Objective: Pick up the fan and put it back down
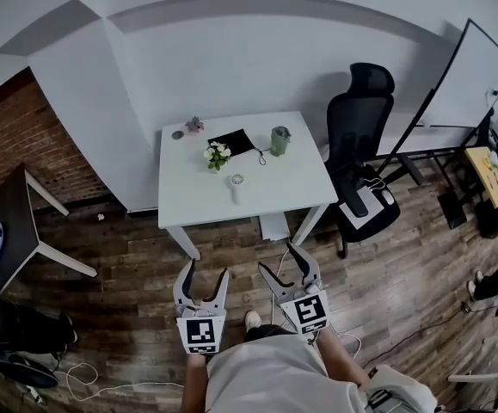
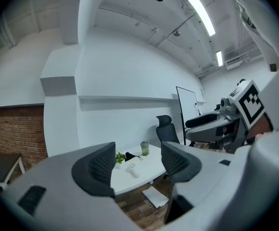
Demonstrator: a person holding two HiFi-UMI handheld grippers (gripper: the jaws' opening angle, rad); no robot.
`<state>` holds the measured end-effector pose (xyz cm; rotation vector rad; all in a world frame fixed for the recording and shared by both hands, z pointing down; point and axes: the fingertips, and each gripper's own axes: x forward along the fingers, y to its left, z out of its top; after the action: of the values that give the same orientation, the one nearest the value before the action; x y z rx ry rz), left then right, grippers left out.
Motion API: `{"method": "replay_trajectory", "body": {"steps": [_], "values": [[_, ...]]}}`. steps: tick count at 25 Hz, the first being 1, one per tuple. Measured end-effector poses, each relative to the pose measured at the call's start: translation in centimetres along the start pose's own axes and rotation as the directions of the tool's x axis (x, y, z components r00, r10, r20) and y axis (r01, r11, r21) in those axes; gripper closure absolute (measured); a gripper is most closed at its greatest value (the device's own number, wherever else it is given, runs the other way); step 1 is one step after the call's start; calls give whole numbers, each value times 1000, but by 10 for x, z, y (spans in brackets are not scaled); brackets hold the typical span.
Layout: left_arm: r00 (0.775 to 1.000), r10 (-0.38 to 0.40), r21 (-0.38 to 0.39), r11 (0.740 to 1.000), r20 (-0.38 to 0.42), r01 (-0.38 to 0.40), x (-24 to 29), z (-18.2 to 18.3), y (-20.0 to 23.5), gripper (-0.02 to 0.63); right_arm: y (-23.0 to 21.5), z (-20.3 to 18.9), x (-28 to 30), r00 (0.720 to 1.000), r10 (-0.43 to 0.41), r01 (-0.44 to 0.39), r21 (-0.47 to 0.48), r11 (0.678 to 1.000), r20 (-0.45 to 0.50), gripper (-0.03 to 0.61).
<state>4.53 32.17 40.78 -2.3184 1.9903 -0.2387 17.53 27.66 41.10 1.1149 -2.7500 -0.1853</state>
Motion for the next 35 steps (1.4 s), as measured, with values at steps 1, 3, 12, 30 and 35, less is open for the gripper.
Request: {"method": "replay_trajectory", "body": {"steps": [1,3,12,30,35], "values": [[1000,1,0,1000,-2,-1,8,1,2,322,-5,1,6,1000,2,-2,1,1000,-1,261],[1000,2,-1,1000,-10,-2,22,2,5,321,-16,0,17,1000,1,-1,11,1000,-3,259],[999,23,-4,1000,-37,-23,77,-1,17,313,-50,-9,62,999,33,-32,15,999,-12,252],[999,13,-9,1000,-30,-13,148,-8,55,313,-80,-17,133,999,24,-23,18,1000,-33,250],[999,-21,-9,1000,-34,21,181,-11,74,313,-93,-20,164,999,-4,6,35,999,-51,250]]}}
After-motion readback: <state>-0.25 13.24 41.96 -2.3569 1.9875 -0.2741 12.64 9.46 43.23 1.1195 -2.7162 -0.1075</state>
